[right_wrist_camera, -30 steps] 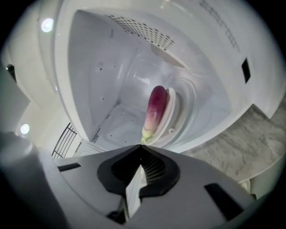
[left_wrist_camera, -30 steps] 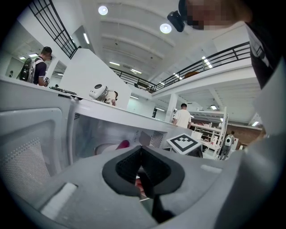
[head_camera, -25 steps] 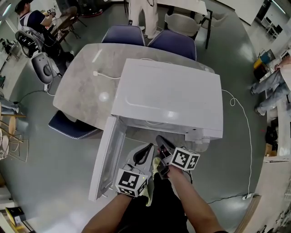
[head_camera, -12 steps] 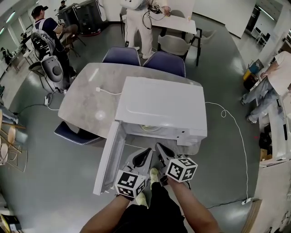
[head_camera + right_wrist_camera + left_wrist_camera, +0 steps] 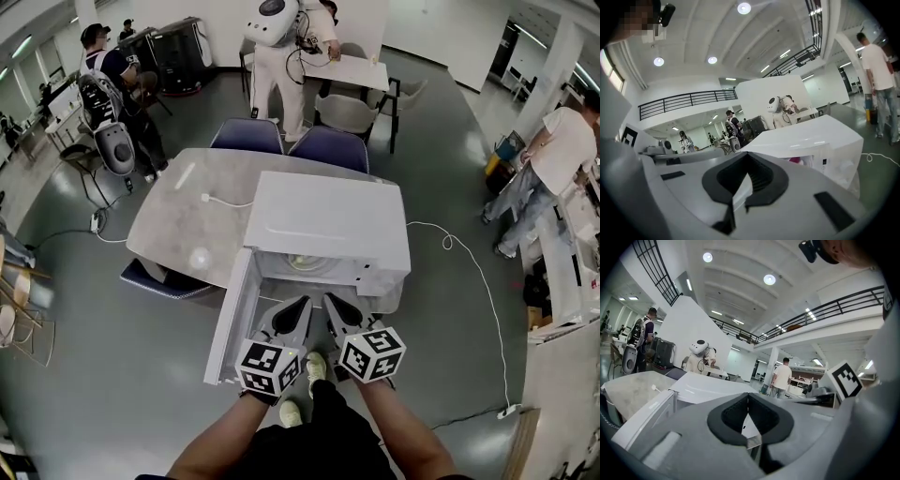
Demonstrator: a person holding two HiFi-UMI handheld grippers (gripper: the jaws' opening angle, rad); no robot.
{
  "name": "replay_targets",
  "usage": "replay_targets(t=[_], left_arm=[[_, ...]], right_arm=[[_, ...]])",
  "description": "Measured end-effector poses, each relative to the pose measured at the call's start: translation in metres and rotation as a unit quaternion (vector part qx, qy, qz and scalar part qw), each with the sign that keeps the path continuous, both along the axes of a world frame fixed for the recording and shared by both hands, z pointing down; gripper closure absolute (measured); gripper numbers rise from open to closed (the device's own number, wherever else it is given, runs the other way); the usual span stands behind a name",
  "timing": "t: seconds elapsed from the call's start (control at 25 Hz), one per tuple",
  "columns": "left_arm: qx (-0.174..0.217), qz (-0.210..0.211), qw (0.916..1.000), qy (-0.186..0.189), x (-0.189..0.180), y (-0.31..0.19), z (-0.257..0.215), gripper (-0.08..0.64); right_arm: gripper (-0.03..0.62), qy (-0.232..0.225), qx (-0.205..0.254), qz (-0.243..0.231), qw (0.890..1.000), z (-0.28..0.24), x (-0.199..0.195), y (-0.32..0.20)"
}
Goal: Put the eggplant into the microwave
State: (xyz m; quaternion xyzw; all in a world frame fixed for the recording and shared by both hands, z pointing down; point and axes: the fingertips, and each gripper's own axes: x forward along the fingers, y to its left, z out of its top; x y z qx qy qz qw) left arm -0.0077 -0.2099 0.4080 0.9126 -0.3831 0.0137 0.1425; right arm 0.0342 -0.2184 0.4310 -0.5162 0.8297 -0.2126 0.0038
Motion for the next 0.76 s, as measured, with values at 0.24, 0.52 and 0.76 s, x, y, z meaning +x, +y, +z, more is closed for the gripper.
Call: replay_targets(t=[0.24,0.52,0.76], left_arm=[[0.028,0.009,0.9996,-0.004,-0.002,0.018,-0.019,0.551],[0.034,0.004,0.9994,0.003,-0.014,0.031,-0.025,0.551],[0.038,0.002,0.9992,0.006,-0.018,0.043,-0.028,0.551]], right_arm=[[0.591,0.034,0.028,0.012,0.999,-0.017,-0.005,0.017],[0.591,0.054,0.046,0.02,0.997,-0.026,-0.014,0.032],[0.591,0.064,0.055,0.021,0.996,-0.031,-0.018,0.044]])
